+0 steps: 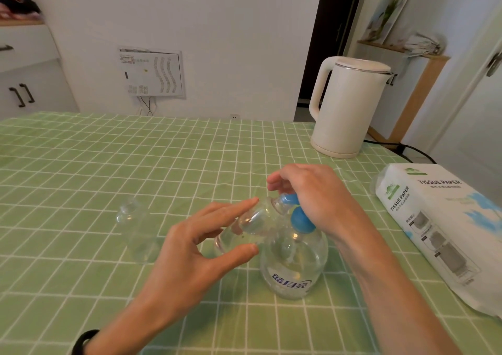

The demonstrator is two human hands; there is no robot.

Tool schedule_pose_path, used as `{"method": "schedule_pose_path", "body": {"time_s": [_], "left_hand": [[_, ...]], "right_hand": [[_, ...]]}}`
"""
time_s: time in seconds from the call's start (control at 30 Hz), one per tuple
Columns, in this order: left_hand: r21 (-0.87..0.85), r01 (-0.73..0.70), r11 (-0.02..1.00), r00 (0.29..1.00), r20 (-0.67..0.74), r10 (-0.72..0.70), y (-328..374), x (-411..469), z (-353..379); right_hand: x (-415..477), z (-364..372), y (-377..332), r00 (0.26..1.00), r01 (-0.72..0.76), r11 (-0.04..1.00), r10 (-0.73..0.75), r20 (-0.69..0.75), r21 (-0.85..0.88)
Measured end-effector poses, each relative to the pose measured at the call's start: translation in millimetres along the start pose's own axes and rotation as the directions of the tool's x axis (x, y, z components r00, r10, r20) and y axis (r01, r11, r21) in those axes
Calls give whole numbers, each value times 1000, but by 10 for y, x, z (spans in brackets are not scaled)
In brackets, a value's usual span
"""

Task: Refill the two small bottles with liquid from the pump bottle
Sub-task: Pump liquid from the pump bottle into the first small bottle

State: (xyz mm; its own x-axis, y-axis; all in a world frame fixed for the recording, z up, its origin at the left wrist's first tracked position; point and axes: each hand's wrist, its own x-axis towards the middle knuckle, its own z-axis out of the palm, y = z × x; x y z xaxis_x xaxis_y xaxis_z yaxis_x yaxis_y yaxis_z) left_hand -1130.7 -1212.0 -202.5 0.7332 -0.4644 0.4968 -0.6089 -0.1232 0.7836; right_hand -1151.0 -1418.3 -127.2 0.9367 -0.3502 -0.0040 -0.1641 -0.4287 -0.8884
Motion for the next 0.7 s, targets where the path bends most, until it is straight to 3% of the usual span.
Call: {"method": "schedule_pose_path", "body": {"time_s": [0.17,0.37,0.7], "left_hand": [[-18,-1,1000,1000,0,1,-10,22,3],[-3,4,1000,1000,-2,-4,-30,10,8],[-3,-10,1000,1000,-10,10,2,13,6]], "right_hand": [[21,6,21,1000,17,1000,-18,-8,-20],[4,6,2,994,-57,998,56,98,-2],[-15,-45,-22,999,28,995,-30,-18,-99]]}}
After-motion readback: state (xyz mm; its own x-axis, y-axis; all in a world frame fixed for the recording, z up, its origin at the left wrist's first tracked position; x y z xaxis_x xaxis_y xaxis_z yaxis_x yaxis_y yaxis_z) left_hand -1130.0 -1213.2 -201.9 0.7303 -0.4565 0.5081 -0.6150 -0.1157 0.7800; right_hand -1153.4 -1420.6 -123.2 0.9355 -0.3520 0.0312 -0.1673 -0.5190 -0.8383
